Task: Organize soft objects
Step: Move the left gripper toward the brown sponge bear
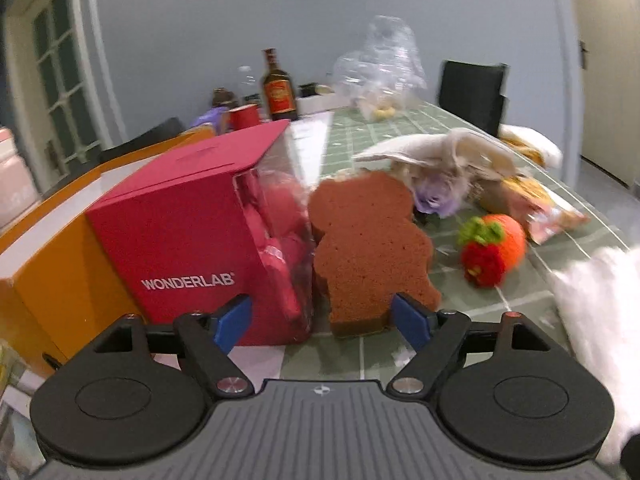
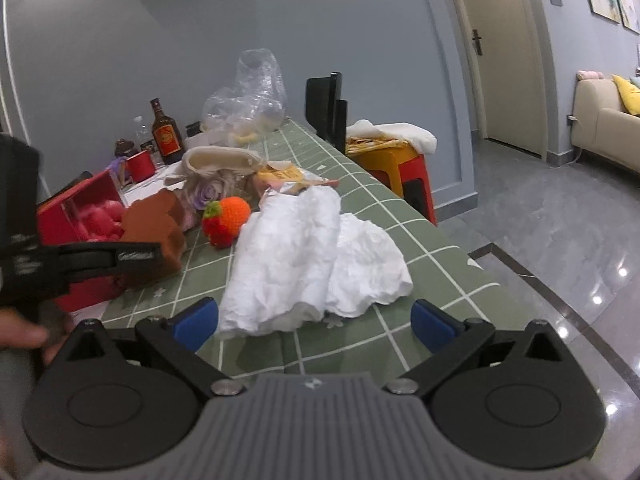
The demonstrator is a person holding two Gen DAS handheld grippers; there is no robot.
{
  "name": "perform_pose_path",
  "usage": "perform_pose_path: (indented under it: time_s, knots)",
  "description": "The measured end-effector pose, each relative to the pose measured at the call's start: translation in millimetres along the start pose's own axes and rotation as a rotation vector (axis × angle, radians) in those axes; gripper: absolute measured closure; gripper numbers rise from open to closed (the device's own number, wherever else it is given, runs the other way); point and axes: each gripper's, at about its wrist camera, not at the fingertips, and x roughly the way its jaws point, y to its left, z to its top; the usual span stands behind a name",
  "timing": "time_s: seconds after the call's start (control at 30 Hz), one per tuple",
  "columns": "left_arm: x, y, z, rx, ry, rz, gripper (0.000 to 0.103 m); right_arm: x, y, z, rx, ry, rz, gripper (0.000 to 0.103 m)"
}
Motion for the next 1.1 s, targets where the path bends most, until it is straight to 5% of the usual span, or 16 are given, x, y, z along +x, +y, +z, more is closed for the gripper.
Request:
perform_pose_path:
  time_s: [0.17,0.27,0.4,0.53,0.73,0.8,0.87,0.93,1.1]
  knots:
    - [-1.9,-2.4,-1.1,-0.017,-0.013,0.022,0.008,-1.2,5.1,-0.4,-0.043,-0.004,-0.005,0.003]
    - [-8.4,-1.0,-2.5,0.002,0.008,-0.006,0.019,-3.3,2.9,-1.2,-0.037,-0.007,0.008,0.003]
    - [-27.0,-2.0,-5.0,-0.045,-0.022,-0.066,0.012,-4.3,-0.1,-1.3,-0.015,-0.01,0.026,0.003]
    - [-21.4,-23.8,0.1,0.048,-0.025,0.03,0.011,-4.4,-0.5,-1.2,-0.014,-0.006,0.032,0.003]
    - [0.0,-20.7,4.9,-0.056,0.065,0.056,0.01,-6.2,3.8,-2.6,-0.04,-0.016,0.036,0.003]
    - [4.1,-17.3,4.4,-0.08,0.084,0.03,0.018,-6.3,3.7,-2.6,-0.042,-0.016,0.041,0.003]
    - [5.0,-13.6,-0.1,-0.097,0.106,0.043,0.073,-6.0,2.6,-2.4,-0.036,-0.012,0.049,0.003]
    - [0.7,-5.9,-2.7,-0.115,0.128,0.04,0.1,-4.7,1.5,-1.9,-0.03,-0.006,0.057,0.003]
    - [-19.0,9.5,-19.7,-0.079,0.109,0.014,0.103,-4.9,1.3,-1.7,-0.028,-0.005,0.06,0.003]
